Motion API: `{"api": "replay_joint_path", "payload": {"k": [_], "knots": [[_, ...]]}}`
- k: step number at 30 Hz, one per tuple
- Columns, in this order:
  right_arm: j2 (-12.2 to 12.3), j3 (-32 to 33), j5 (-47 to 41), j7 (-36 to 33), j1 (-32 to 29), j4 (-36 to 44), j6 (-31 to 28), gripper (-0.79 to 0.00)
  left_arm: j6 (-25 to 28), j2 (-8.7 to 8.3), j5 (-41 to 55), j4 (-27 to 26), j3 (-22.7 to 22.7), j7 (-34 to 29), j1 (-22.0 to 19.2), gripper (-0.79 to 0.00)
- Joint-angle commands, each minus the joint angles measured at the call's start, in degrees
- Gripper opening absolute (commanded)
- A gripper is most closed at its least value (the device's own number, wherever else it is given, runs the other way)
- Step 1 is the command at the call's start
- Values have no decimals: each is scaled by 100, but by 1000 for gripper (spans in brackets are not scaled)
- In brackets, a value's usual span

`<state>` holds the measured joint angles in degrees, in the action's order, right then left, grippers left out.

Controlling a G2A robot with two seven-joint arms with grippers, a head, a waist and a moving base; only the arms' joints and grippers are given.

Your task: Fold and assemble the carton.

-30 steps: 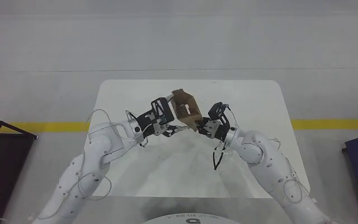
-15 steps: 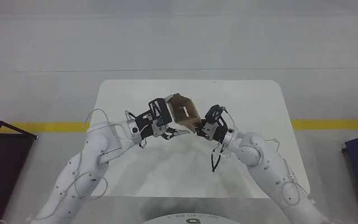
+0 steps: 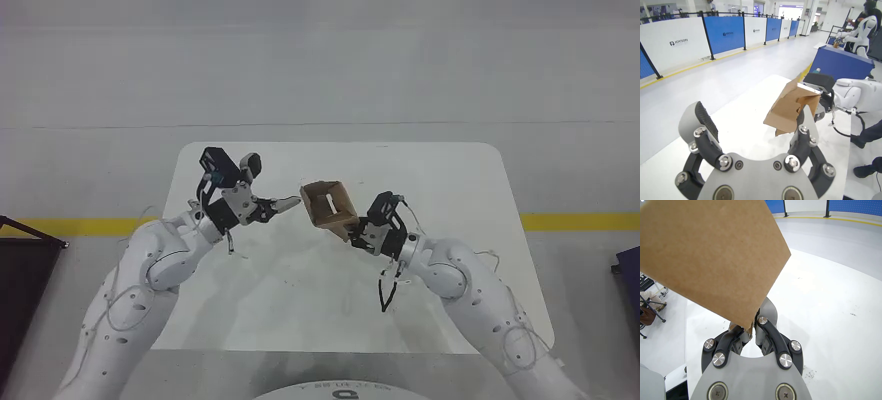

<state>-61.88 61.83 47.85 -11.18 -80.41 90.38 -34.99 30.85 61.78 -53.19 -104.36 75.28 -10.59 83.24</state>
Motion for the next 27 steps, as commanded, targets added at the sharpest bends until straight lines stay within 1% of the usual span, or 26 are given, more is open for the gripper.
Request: {"api": "replay_joint_path", "payload": {"k": [1, 6, 11, 15, 27], "knots": [[-2, -7, 19, 11, -8, -7, -11, -785, -28, 16, 13, 90, -96, -44, -107, 0], [-2, -25, 95, 18, -34, 7, -63, -785, 23, 55, -16, 232, -352, -103, -323, 0], [-7, -45, 147, 16, -45, 36, -51, -785, -7, 82, -7, 388, -503, -176, -443, 0], [-10, -55, 195, 11, -62, 65, -15, -785, 14, 90, 0, 424, -563, -225, -471, 0], [-20, -82, 321, 21, -97, 130, 75, -785, -170, 108, 124, 541, -669, -557, -486, 0]]}}
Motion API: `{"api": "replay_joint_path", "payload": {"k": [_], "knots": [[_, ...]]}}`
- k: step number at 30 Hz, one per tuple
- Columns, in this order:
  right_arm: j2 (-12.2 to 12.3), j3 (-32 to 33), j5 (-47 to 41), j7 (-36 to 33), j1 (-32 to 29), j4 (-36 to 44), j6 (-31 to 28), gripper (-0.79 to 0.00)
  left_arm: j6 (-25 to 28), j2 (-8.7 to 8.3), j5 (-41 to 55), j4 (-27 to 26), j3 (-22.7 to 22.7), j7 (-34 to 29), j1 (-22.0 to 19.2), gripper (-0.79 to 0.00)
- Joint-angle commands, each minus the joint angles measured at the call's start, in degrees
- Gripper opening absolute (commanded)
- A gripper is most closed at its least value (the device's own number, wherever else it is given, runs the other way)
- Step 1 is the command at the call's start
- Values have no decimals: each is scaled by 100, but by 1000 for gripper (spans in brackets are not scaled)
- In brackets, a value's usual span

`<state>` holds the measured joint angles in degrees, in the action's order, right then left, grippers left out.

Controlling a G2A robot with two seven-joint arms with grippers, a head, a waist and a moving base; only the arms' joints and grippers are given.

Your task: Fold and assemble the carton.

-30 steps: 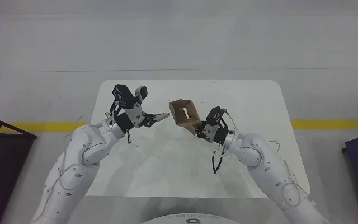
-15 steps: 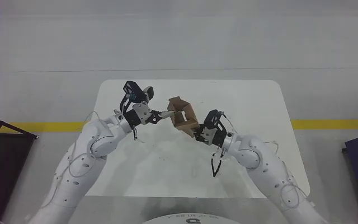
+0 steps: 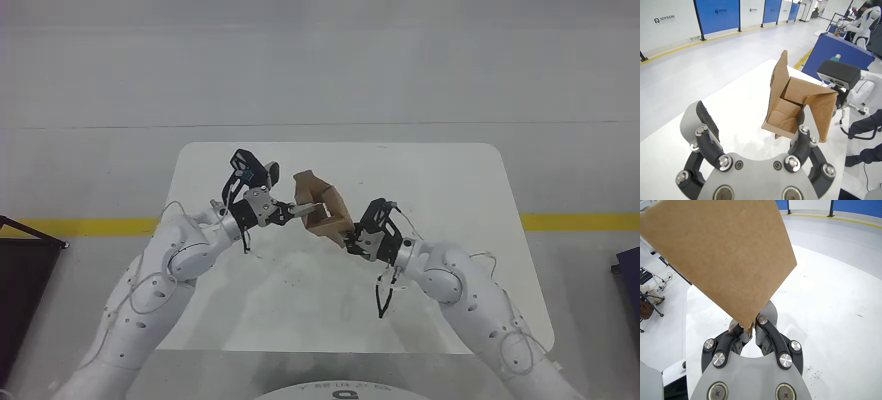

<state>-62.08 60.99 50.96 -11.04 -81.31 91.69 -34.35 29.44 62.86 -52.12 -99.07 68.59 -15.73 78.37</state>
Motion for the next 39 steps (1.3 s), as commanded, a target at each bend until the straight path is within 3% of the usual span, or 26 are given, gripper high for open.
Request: {"api": "replay_joint_path", "payload": {"k": [1, 5, 9, 15, 22, 39], "knots": [[-1, 0, 21, 18, -15, 0, 15, -785, -55, 1, 37, 20, -2, -88, 0, 0], [-1, 6, 49, 60, -51, 7, 27, -785, -13, 7, 166, 17, -28, -117, -12, 0], [-2, 28, -5, 113, -97, -3, 47, -785, 352, -3, 197, -111, -6, 99, 10, 0], [1, 92, -126, 130, -142, -12, 66, -785, 733, -71, -54, -391, 283, 395, 256, 0], [6, 98, -105, 132, -179, 23, -27, -785, 398, -106, -76, -325, 576, 370, 415, 0], [15, 117, 189, 106, -239, 189, 35, -785, -116, -24, -239, -155, 91, -53, 83, 0]]}}
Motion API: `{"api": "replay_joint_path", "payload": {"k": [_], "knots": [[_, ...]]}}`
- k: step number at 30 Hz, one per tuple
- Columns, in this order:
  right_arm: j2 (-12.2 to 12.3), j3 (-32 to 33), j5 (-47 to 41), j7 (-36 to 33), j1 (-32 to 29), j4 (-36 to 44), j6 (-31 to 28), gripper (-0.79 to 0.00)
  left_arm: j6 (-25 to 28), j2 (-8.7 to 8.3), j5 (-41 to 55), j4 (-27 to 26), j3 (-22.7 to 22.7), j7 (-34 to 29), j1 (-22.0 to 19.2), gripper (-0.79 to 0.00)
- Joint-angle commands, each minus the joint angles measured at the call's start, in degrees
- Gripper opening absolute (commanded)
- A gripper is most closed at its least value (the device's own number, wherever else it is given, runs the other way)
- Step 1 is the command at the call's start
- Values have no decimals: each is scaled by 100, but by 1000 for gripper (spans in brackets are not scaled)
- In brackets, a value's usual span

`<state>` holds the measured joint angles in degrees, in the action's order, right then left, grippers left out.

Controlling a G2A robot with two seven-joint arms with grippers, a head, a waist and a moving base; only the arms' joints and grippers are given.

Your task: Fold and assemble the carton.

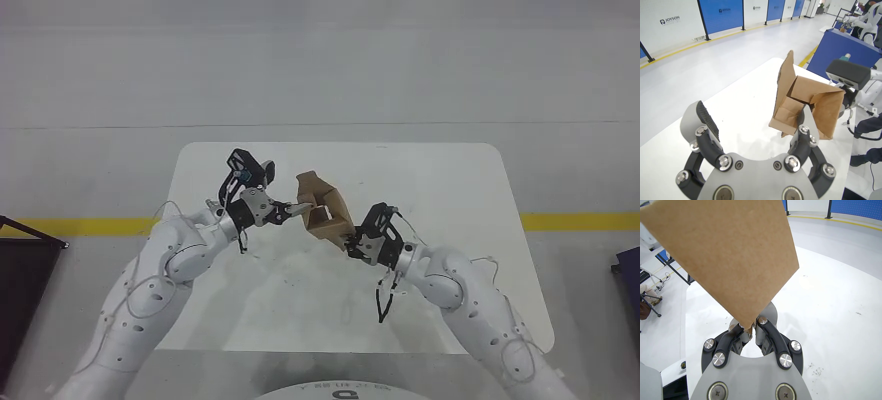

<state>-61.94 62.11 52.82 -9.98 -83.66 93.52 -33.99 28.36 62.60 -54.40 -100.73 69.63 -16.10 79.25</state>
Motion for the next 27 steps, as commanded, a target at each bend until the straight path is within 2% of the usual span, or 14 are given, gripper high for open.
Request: {"api": "replay_joint_path", "payload": {"k": [1, 22, 27], "knots": [[2, 9, 10, 1, -8, 12, -1, -785, -14, 3, -9, 18, -23, -25, -12, 0], [-8, 18, 14, 11, -37, 42, 92, -785, -73, 34, 73, 125, -209, -293, -105, 0], [-16, 23, -105, 8, -40, -27, 114, -785, 132, 26, 181, -13, -165, -137, -72, 0]]}}
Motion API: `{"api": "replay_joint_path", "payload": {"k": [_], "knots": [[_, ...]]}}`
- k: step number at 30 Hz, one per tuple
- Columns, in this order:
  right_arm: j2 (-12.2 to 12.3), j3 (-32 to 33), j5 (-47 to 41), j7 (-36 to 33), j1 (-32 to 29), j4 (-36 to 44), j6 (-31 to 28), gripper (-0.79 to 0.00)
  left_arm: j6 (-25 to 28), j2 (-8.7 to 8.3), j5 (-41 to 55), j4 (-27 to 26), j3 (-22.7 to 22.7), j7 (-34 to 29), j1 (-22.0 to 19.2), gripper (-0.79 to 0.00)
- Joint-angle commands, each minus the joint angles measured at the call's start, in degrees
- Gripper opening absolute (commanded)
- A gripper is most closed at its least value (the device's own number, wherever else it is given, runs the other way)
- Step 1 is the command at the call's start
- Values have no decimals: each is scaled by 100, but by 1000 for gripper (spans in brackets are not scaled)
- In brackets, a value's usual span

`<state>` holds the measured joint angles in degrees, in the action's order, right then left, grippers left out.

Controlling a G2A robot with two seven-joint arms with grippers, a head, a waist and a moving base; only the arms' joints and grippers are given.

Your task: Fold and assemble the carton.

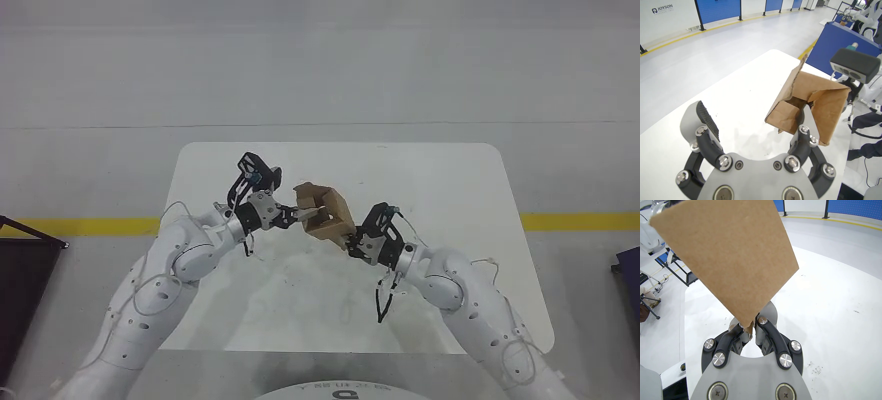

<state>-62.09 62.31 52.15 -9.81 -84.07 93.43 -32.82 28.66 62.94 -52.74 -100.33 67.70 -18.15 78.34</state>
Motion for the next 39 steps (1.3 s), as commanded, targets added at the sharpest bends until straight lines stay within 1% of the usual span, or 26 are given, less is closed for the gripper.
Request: {"api": "replay_joint_path", "payload": {"k": [1, 5, 9, 12, 15, 19, 27, 32, 39], "knots": [[-3, 10, -101, -12, -1, -42, 2, -785, 221, -18, 9, -104, 65, 126, 41, 0], [-5, 42, -285, -50, 11, -103, -38, -785, 673, -83, -162, -340, 308, 301, 209, 0], [0, 60, -294, -74, 14, -97, -112, -785, 759, -142, -278, -508, 681, 512, 418, 0], [5, 52, -240, -87, 21, -75, -219, -785, 404, -159, -281, -413, 941, 533, 457, 0], [5, 31, -212, -108, 15, -51, -238, -785, -37, -141, -202, -446, 1006, 518, 373, 0], [0, -9, -178, -145, 20, -43, -242, -785, -127, -105, -212, -401, 835, 561, 149, 0], [-7, -27, -230, -231, 35, -73, -165, -785, 354, -53, -467, -196, 286, 317, -344, 0], [-4, -2, -258, -262, 37, -87, -146, -785, 596, -44, -509, -32, 130, 166, -489, 0], [-9, -21, -279, -327, 70, -114, -129, -785, 969, -43, -595, -1, -55, 68, -591, 0]]}}
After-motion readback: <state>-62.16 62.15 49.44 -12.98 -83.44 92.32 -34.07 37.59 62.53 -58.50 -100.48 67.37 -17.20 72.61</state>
